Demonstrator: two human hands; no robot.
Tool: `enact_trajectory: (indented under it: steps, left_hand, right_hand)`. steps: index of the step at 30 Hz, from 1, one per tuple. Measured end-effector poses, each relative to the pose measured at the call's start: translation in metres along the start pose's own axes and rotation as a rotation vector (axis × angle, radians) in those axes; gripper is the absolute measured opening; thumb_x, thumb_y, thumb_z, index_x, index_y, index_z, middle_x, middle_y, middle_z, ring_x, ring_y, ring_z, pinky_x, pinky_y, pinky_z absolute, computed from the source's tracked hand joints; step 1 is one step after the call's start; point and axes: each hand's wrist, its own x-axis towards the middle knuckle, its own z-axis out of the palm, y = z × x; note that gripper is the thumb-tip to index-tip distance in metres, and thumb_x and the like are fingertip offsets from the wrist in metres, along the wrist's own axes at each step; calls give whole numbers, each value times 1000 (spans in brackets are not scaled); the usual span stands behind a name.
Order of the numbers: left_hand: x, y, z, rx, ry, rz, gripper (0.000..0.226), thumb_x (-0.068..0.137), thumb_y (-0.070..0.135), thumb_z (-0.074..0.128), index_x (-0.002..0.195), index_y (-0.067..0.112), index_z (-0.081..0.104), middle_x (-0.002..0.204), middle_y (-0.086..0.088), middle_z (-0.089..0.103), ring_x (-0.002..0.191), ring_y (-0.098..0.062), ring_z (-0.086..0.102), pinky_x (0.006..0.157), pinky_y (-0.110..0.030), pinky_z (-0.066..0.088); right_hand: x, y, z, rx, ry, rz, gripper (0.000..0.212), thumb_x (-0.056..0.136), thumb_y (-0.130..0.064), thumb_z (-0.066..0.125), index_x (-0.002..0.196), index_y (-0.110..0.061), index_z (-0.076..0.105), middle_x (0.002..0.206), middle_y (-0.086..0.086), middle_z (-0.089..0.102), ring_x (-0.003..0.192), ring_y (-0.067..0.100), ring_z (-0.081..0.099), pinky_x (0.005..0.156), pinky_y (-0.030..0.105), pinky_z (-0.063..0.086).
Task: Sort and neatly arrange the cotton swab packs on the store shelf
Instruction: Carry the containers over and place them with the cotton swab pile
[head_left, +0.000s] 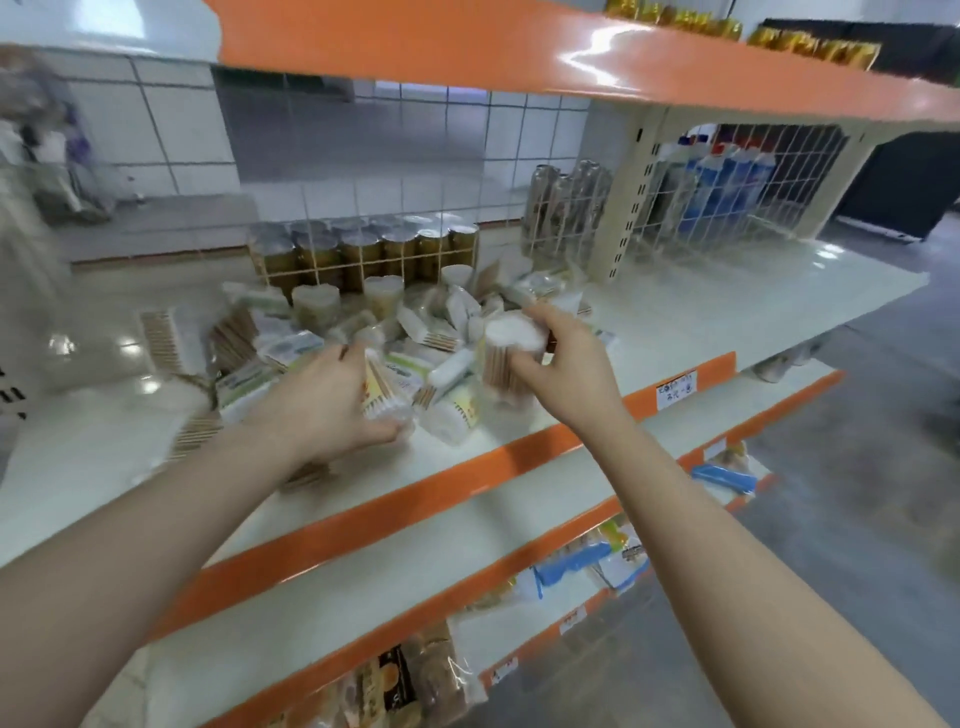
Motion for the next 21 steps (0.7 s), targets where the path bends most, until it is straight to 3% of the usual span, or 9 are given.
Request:
enact_trajectory:
  steps: [5,10,17,21]
  left_hand:
    - [12,-1,-1,30,-13,-122,83,73,60,62,132,6,38,128,-14,44,114,-27,46,91,-35,43]
    - [23,-7,2,54,-30,-198,96,75,57,63,143,5,21,138,-16,35,124,-30,40,95,-36,41]
    - [34,-19,9,67,-5,-232,97,76,60,59,146,9,15,144,-13,30,127,-30,37,99,-36,36]
    - [41,-22,12,38,5,-207,95,78,56,59,147,11,12,145,-11,28,128,-28,36,99,-35,36]
  right_hand:
    - [35,5,13,35,-39,-108,50,80,-15,64,128,-10,53,121,9,59,110,22,54,87,25,39]
    - [63,2,36,69,-78,-184,49,82,-15,63,129,-8,52,125,9,57,113,20,52,87,17,34]
    - [84,-6,70,125,-166,-245,50,86,-17,62,133,-9,48,129,8,54,118,19,49,96,24,37]
    - [92,-5,88,113,-208,-250,52,84,-18,62,133,-10,48,128,8,55,116,21,51,92,24,38]
